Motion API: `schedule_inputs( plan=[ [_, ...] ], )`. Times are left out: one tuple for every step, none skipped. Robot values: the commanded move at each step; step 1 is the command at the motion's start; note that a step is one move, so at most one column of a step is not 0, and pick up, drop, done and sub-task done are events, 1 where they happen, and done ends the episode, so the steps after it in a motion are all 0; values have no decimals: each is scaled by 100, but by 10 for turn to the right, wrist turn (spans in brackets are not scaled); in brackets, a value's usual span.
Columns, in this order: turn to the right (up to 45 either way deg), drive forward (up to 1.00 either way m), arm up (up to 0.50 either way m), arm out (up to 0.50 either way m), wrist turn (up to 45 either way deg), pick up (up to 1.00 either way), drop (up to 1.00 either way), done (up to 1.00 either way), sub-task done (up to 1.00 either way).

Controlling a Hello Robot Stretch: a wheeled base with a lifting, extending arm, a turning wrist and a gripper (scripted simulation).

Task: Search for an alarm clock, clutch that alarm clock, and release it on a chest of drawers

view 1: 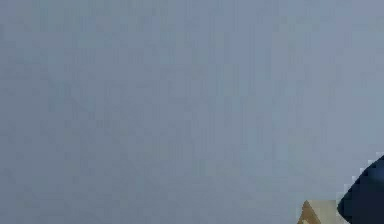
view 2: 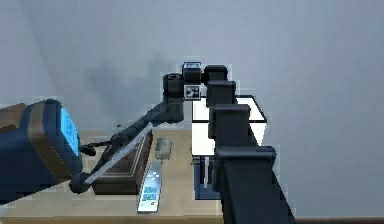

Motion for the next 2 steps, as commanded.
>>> schedule_inputs(
  plan=[
    [0, 0, 0, 0, -210, 0, 0, 0, 0],
    [0, 0, 0, -26, 0, 0, 0, 0, 0]
  ],
)
